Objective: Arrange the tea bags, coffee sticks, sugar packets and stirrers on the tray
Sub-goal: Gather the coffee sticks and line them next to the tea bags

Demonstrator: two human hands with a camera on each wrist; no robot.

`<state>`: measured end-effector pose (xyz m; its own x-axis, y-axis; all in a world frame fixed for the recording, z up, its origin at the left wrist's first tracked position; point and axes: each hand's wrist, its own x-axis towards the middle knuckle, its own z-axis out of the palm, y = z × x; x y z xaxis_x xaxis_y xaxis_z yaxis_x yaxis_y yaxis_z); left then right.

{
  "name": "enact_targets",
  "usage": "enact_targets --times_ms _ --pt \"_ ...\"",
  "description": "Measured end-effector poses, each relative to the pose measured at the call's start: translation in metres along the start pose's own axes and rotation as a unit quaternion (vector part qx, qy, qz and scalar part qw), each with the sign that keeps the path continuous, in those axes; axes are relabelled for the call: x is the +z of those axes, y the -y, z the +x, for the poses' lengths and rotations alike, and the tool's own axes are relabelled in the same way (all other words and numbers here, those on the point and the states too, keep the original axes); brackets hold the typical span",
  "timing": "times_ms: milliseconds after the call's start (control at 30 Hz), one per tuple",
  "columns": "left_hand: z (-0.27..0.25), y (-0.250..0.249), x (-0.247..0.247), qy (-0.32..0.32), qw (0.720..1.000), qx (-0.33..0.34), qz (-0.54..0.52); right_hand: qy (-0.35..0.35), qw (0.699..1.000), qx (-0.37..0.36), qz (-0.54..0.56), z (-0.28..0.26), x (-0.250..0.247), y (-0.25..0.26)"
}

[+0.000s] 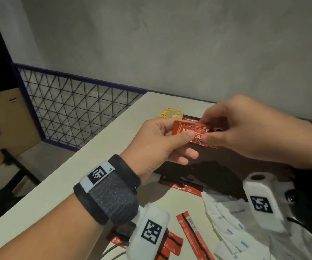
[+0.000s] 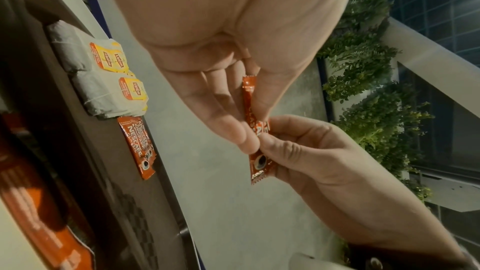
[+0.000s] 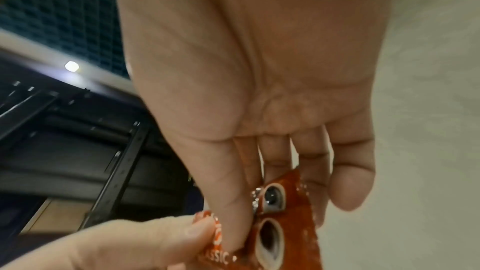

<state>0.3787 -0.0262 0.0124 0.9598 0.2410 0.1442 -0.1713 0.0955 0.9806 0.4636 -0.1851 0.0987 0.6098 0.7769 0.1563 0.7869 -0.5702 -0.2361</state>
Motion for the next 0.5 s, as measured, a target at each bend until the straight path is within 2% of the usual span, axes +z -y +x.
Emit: enact_targets --times_ms 67,233,367,500 --pt "0.001 -0.002 0.0 -0.018 1.0 0.002 -0.007 0.024 0.999 -0.007 -0.045 0.012 -0.004 0.002" --pt "0.007 -0.009 -0.01 -0.119 0.993 0.007 -0.025 0.071 0.996 0.061 -0.001 0.047 -0.016 -0.018" --pt "0.012 -0.016 -0.027 -0.173 0.982 0.014 -0.076 0.101 0.987 0.115 -0.048 0.075 0.009 -0.044" --pt "0.014 -0.016 -0.038 -0.187 0.975 0.01 -0.118 0.149 0.976 0.126 -0.092 0.091 0.039 -0.056"
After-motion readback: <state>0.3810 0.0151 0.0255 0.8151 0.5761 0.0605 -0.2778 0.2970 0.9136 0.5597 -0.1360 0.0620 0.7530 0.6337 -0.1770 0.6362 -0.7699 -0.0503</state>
